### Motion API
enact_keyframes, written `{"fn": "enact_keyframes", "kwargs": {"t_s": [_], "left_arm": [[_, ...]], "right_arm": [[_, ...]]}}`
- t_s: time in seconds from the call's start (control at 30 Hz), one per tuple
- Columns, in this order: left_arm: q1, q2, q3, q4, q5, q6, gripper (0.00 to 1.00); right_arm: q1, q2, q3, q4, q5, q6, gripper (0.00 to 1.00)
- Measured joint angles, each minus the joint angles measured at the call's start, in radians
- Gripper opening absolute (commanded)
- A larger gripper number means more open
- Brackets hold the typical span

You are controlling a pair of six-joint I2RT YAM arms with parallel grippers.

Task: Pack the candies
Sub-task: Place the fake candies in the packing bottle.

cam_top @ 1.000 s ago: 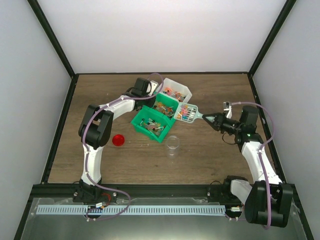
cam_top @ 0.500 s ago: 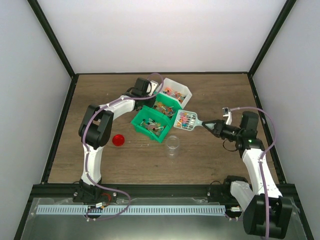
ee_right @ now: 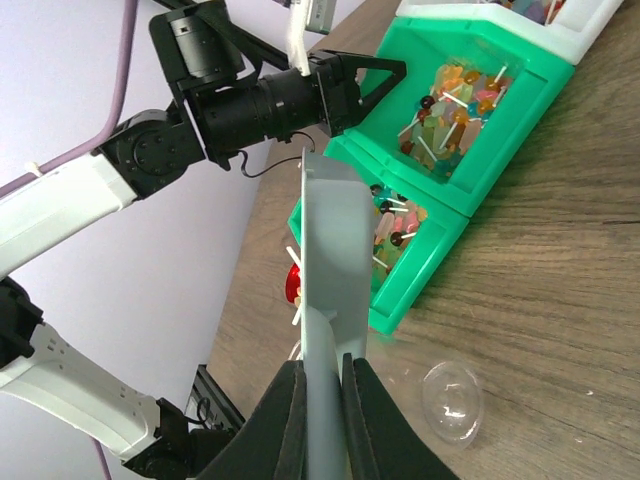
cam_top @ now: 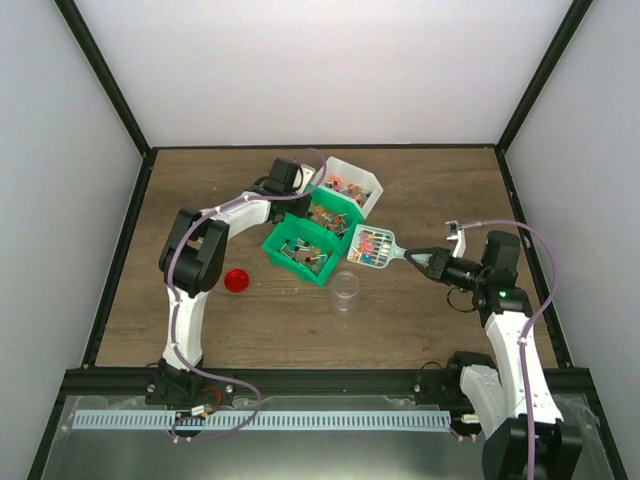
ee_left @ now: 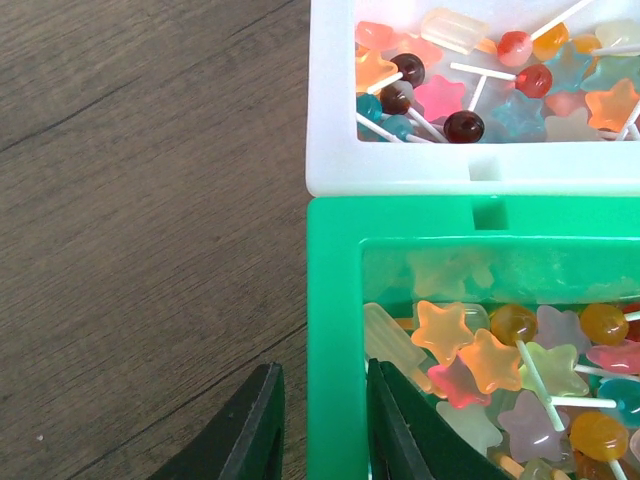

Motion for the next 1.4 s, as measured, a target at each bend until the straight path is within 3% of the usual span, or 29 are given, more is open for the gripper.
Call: {"fn": "enact_keyframes", "kwargs": {"t_s": [0.8, 1.4], "left_arm": [[0.001, 0.0, 0.0, 0.0, 0.0, -0.007, 0.26], [0.004, 0.0, 0.0, 0.0, 0.005, -0.011, 0.26]], "right_arm": [[0.0, -0.221, -0.053, -0.086, 0.005, 0.014, 0.01], [0.0, -0.288, -0.01, -0.235, 0.086, -0.027, 0.01]]}}
